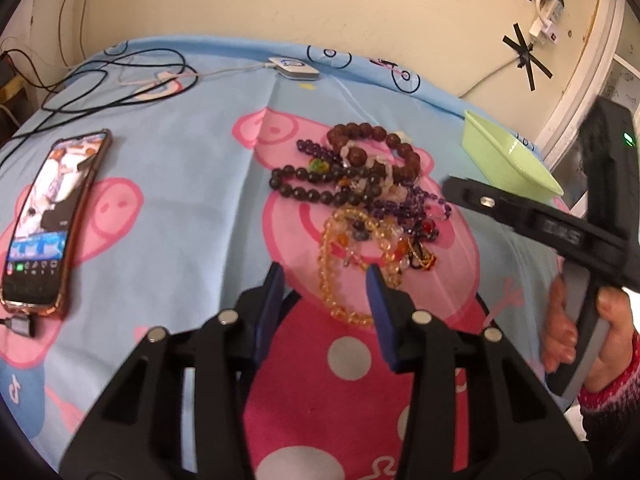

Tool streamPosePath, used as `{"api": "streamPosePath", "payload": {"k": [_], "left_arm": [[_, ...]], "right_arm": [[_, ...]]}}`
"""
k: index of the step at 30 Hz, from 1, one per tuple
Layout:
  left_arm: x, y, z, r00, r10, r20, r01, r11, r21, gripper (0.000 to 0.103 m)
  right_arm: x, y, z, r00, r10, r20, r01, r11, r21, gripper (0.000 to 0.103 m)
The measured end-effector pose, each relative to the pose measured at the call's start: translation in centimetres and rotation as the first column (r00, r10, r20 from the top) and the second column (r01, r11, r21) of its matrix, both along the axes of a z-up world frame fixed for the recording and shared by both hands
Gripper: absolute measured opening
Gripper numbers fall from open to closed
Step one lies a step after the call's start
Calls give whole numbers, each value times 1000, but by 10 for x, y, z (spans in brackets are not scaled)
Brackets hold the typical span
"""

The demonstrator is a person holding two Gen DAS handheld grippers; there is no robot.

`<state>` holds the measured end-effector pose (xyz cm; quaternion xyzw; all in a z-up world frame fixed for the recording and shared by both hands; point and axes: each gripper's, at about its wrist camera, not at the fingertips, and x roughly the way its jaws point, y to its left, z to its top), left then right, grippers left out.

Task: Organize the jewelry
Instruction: 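Carry the purple bead strand into the green bowl and open the left gripper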

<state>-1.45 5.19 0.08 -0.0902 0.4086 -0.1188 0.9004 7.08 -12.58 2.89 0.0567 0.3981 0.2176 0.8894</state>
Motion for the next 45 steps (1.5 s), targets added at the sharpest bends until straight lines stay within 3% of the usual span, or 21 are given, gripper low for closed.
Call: {"api": "streamPosePath", "payload": {"k": [1,3,8,15,20,26,37,38,39,40,42,45], "left_arm": [[0,0,0,1000,1,0,-1,1000,-1,41],[-1,0,0,1000,0,1,0,1000,0,41],[-1,1,-1,1000,-1,0,1,1000,-8,41],[-1,3,0,1000,2,4,-2,1000,-24,42],[-5,-1,9,999,-14,47,14,1000,-12,56],[-3,-36,30,986,-130,107,128,991,32,59],[38,-131,36,932,-337,135,312,934,176,64],[43,-137,34,929,-348,129,322,928,185,52],[52,-144,30,930,-352,104,329,924,194,20],[58,-146,28,933,-351,80,331,924,191,12],[69,-145,36,936,-348,49,340,933,119,6],[70,-148,67,922,-370,110,358,926,118,6]], "right_arm": [[4,5,-2,1000,12,-5,-12,1000,-23,18],[13,14,-10,999,46,-27,-47,997,-62,0],[8,3,-4,999,35,-19,-36,999,-39,0],[-13,-40,36,998,-35,52,30,995,95,0],[-19,-62,57,996,-64,64,51,981,187,0],[-29,-75,78,993,-67,98,41,967,251,0],[-56,-93,136,968,-66,242,-8,956,294,0],[-58,-96,141,963,-72,258,-8,955,296,0],[-61,-99,146,959,-80,272,-4,955,296,0],[-62,-104,151,953,-93,287,4,955,295,0],[-65,-115,160,942,-119,313,21,954,300,0],[-64,-133,174,930,-150,336,39,949,314,0]]}}
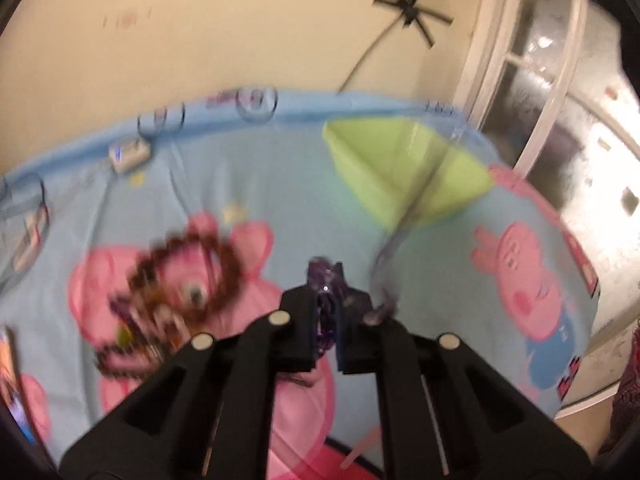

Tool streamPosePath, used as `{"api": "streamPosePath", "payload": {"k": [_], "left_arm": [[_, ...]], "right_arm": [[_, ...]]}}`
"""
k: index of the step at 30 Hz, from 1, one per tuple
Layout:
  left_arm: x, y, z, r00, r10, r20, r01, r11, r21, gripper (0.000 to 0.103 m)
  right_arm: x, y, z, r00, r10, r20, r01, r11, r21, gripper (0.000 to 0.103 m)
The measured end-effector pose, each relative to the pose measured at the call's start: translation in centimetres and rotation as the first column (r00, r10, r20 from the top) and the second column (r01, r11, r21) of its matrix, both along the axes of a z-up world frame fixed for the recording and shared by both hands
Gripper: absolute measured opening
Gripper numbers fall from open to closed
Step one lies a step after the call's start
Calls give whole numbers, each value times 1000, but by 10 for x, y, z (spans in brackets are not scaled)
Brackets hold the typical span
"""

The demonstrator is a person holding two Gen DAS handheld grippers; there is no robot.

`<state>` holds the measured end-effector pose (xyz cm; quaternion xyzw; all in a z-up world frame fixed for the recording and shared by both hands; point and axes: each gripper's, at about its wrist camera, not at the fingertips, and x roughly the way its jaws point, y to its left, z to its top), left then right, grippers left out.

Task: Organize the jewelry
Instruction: 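Carry the purple bead strand into the green bowl and open the left gripper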

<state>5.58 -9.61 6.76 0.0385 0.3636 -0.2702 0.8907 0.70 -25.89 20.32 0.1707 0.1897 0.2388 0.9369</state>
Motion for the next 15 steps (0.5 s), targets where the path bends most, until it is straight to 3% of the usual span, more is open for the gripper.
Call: {"api": "streamPosePath", "payload": {"k": [6,11,15], "left_arm": [[17,-20,77,994,-56,90,59,998,-31,6],[26,-32,135,984,-80,156,92,993,-68,6],[27,-54,165,973,-117,199,126,992,-33,6]], "right_arm": [[9,-35,17,1000,-10,29,8,998,62,0],[8,-60,-21,999,-13,-31,18,988,154,0],[20,-67,-66,986,38,-160,-2,976,217,0]]}}
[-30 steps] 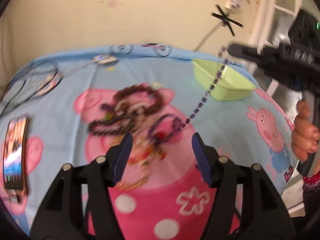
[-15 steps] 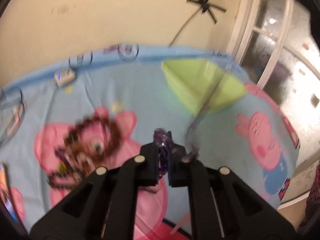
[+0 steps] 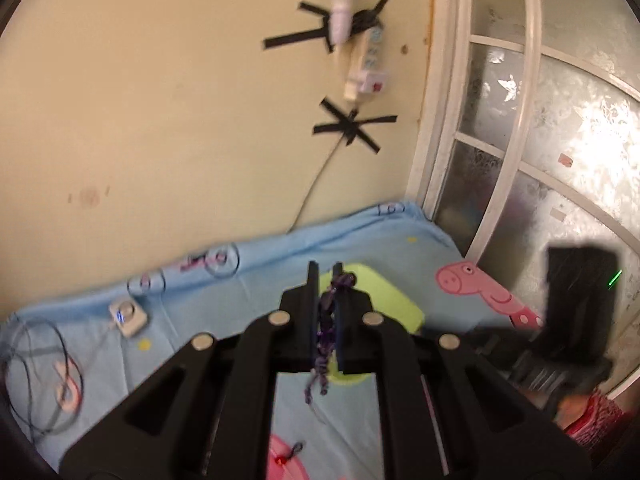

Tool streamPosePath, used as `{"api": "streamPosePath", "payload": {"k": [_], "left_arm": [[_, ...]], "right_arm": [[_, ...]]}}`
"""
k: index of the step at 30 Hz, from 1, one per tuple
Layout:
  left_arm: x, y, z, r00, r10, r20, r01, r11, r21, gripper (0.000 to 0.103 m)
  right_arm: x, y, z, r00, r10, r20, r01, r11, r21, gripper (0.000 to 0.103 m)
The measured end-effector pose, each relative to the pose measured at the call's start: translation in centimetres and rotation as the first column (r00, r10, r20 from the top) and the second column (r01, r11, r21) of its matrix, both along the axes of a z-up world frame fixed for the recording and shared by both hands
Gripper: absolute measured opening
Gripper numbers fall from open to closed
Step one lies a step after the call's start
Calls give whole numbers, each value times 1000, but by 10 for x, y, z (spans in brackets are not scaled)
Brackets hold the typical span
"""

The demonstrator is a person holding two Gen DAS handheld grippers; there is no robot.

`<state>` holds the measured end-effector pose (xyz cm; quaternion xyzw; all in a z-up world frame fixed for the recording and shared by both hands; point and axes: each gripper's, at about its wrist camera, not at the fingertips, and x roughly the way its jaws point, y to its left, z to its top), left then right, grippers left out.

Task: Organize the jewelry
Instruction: 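Carry the purple bead strand into the green bowl and open the left gripper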

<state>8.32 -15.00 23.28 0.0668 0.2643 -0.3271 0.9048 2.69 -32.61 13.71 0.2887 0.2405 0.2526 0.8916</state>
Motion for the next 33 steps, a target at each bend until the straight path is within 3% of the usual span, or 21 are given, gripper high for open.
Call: {"api": "streamPosePath", "payload": {"k": [2,4,13,17,21,22,24,26,27,29,33], "left_arm": [[2,-16,10,1000,-17,24,17,1000,25,6],[6,-36,17,998,-32,46,29,998,56,6],[46,-90,-1,999,-48,-4,48,995,87,6],[65,-110,-22,998,-46,-36,50,992,119,6],[81,-124,-58,992,-45,-117,63,985,158,6],[86,-130,-77,985,-43,-169,77,977,199,9],[93,-136,-110,969,1,-245,79,946,313,42],[97,-137,-141,953,45,-298,84,910,407,42],[98,-132,-151,942,58,-331,89,907,412,41],[100,-115,-152,919,67,-388,86,928,362,41],[88,-67,-120,932,66,-358,32,965,260,41]], "right_arm": [[4,-5,-13,999,-11,-38,12,1000,29,38],[5,-11,-21,998,-34,-47,36,998,43,45],[6,-39,-43,994,-75,-85,77,997,22,45],[2,-49,-60,991,-79,-105,82,996,24,45],[6,-59,-79,986,-92,-136,98,995,36,45],[9,-60,-83,984,-97,-147,104,994,41,45],[15,-63,-88,980,-108,-165,117,992,46,45],[21,-63,-90,977,-116,-178,126,991,46,45],[25,-59,-91,975,-106,-193,112,993,25,46],[27,-53,-90,976,-136,-173,133,991,-25,46],[24,-37,-85,978,-142,-154,132,989,-74,45]]}}
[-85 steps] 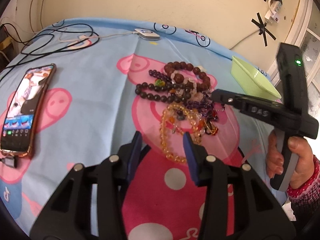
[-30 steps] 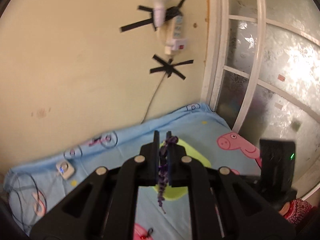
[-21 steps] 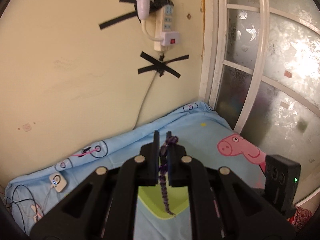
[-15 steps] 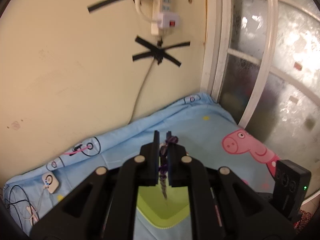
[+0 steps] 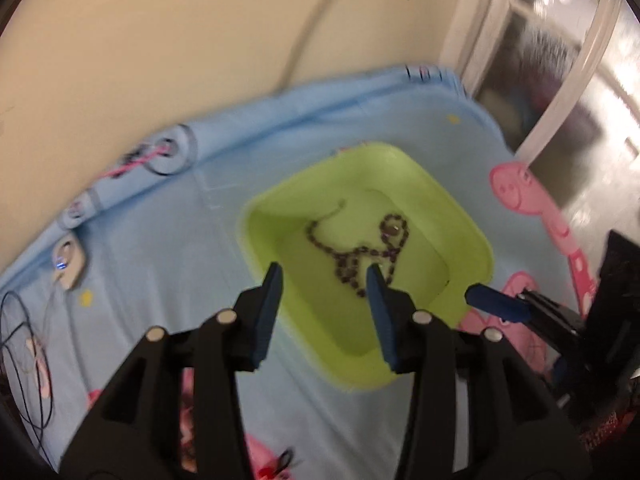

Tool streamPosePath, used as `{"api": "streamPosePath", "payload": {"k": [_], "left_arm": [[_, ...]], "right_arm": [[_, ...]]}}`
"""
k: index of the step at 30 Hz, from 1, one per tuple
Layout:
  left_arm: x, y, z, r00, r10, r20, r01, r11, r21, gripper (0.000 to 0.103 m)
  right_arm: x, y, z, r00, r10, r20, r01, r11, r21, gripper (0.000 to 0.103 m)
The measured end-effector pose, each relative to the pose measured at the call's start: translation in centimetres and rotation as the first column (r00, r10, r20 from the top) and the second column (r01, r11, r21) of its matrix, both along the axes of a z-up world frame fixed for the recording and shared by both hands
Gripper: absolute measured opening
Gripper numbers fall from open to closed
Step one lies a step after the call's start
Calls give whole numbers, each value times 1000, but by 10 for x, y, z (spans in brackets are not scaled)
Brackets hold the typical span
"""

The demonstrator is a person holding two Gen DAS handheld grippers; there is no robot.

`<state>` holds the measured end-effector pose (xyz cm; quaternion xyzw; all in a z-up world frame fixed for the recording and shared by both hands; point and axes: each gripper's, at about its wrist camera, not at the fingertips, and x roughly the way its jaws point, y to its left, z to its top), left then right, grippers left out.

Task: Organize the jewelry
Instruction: 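Grasp the brown wooden bead bracelet with the left gripper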

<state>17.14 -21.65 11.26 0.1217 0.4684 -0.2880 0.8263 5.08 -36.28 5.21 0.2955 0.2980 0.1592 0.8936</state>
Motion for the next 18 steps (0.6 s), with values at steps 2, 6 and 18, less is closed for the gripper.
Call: {"api": "streamPosePath", "payload": {"k": [2,6,18], "left_arm": [[-7,34,16,999,24,43,-22,999,-48,41],[-22,126,34,982,145,123,-136,987,-82,41],[-23,245,-47,945,325,26,-325,946,2,49]], "right_arm": [[-3,9,6,1000,9,13,-8,1000,-15,43],[-4,35,18,999,48,23,-47,997,-63,30],[61,185,-13,949,280,-143,-306,924,-227,14]]}}
